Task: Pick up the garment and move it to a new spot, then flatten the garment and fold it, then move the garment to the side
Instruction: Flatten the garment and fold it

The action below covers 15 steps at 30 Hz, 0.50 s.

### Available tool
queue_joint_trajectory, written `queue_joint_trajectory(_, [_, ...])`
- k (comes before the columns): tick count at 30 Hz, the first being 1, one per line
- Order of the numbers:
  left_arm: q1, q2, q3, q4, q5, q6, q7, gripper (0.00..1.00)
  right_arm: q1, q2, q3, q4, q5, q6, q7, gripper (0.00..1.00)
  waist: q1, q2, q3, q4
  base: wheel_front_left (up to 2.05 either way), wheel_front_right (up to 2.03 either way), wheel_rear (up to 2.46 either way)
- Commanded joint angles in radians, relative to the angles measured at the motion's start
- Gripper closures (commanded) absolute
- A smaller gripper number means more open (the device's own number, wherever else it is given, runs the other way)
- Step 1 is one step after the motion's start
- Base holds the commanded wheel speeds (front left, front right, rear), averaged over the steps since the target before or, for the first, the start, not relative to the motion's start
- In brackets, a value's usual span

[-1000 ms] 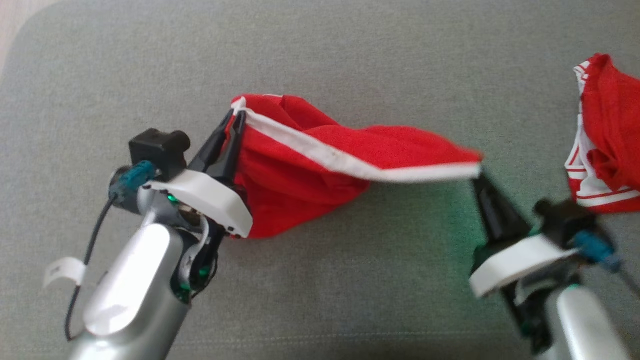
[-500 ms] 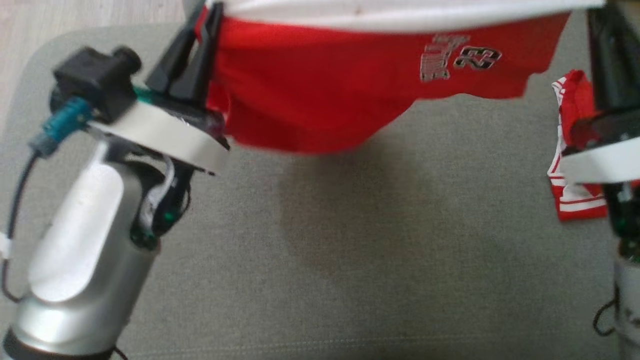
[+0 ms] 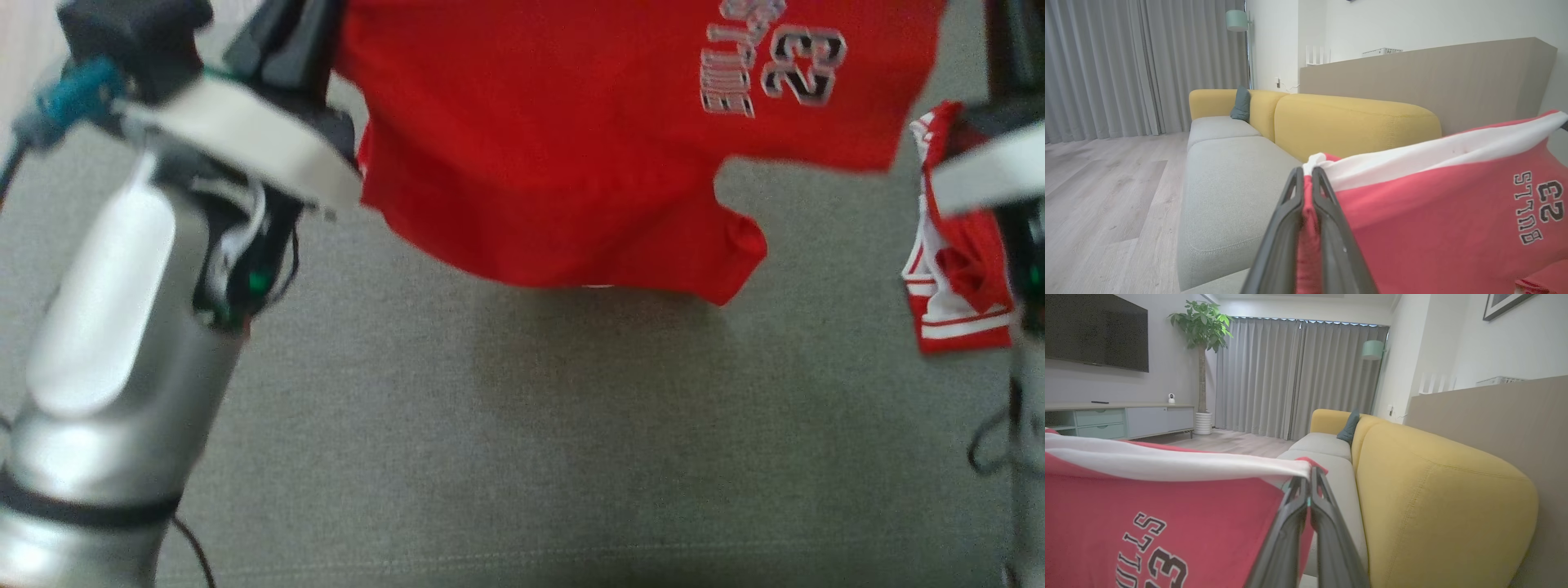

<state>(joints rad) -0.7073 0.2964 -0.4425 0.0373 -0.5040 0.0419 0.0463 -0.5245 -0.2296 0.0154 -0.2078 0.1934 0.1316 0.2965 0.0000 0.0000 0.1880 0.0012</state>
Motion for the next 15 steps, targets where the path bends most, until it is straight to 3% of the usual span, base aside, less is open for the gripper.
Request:
queue_joint_trajectory(1, [-0.100,0.018,0.049,0.018,-0.004,-0.009,-0.016,1.00,-0.089,-0.009,0.023,0.011,0.013,-0.001,-0.003,1.00,0.0000,0.0000,0.027,-0.001,0.00,0.00,0.00])
queue_joint_trajectory(8, [-0.325,-0.058,0.078,0.362,-0.012,-0.054,-0.160,1.00,-0.388,0.003,0.116,0.323,0.045,-0.001,-0.091,1.00,0.0000,0.0000,0.074,-0.001,0.00,0.00,0.00])
queue_joint_trajectory(15, [-0.515,-0.103,0.122,0.651,0.003,-0.085,-0.298,1.00,-0.646,0.066,0.182,0.629,0.062,-0.001,-0.253,1.00,0.0000,0.0000,0.090,-0.010,0.00,0.00,0.00])
